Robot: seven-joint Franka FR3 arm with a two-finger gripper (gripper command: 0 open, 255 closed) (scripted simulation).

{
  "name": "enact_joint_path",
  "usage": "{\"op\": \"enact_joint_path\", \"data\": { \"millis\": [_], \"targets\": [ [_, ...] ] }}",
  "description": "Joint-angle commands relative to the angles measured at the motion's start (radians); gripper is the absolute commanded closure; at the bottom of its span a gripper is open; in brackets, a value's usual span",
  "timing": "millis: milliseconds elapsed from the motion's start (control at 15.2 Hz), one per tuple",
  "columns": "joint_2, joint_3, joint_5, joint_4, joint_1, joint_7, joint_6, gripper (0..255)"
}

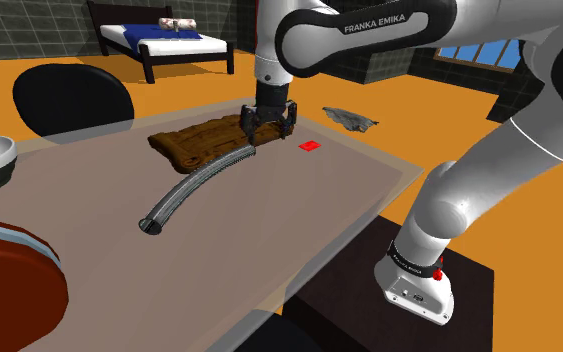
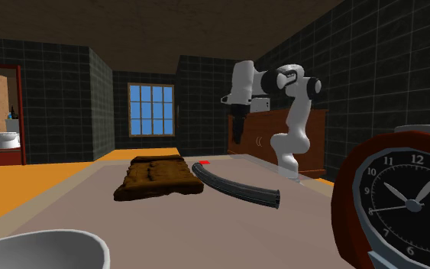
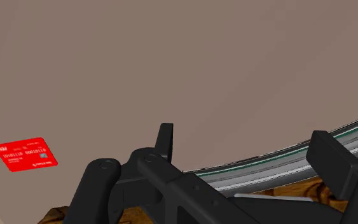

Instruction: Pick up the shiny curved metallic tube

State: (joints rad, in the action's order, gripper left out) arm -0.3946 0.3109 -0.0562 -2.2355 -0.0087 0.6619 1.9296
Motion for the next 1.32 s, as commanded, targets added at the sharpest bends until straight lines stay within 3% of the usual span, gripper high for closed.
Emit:
{"op": "enact_joint_path", "data": {
  "millis": [0, 462, 858, 1254],
  "targets": [
    [0.079, 0.030, 0.009, 0.048, -0.010, 0.070, 0.025, 0],
    [0.359, 0.117, 0.089, 0.242, -0.013, 0.333, 0.083, 0],
    [0.621, 0.132, 0.193, 0.471, 0.035, 0.543, 0.082, 0],
    [0.644, 0.126, 0.207, 0.431, 0.040, 0.554, 0.142, 0]
  ]
}}
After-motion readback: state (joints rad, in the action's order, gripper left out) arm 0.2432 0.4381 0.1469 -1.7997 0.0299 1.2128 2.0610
